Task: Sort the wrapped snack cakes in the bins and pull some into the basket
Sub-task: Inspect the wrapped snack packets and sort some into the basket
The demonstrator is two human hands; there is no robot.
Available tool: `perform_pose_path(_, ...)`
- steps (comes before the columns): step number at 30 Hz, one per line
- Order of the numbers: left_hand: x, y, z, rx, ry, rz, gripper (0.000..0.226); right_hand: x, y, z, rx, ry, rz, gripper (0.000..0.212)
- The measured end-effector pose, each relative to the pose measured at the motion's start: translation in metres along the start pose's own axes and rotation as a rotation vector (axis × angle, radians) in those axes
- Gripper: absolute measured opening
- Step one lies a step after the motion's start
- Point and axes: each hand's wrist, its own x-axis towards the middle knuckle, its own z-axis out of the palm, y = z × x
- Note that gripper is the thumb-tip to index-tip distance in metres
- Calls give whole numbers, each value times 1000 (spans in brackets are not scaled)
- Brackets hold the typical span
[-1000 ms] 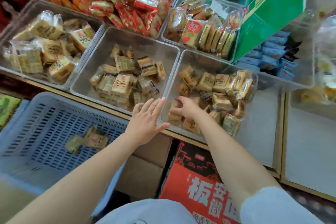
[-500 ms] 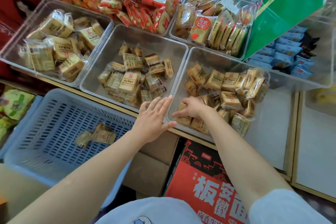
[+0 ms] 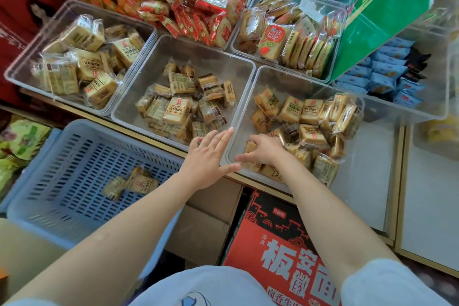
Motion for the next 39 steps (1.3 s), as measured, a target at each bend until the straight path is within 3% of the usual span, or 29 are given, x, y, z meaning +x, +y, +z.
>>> perform_pose_path(6,0,0,-1,14,-17,-4,101,0,-3,0,-28,20,-6,93)
perform_pose_path(12,-1,3,-7,10,-57,-17,98,2,9,-8,306,55,25,117)
perform_pose_path(13,-1,3,-6,13,-62,-17,100,2,11,-11,371,71,18,113)
perform_pose_path(16,-1,2,-5,10,-55,-25,102,-7,7,-16,585,150,-42,71)
perform_pose_path(20,0,2,-2,5,-20,-25,109,-27,6,-16,906,314,-40,47)
perform_pose_path(22,1,3,-2,-1,-19,-28,102,-38,3,-15,1035,355,-5,43)
perform_pose_path(26,-2,7,-10,-89,-20,-46,100,-54,-13,-13,1322,342,87,66)
perform_pose_path(28,-10,11,-19,-315,8,-61,100,-65,-25,-14,1413,342,106,73)
perform_pose_path(30,-27,17,-29,-679,85,-54,81,-79,-39,-12,1461,331,116,81)
perform_pose_path(33,-66,14,-36,-1164,168,-143,33,-100,-65,3,1499,281,96,67)
perform_pose_path(37,-108,-21,-37,-1724,109,-369,30,-125,-109,33,1609,339,101,43)
perform_pose_path(39,-125,-47,-43,-1827,55,-416,19,-132,-128,51,1674,344,113,38)
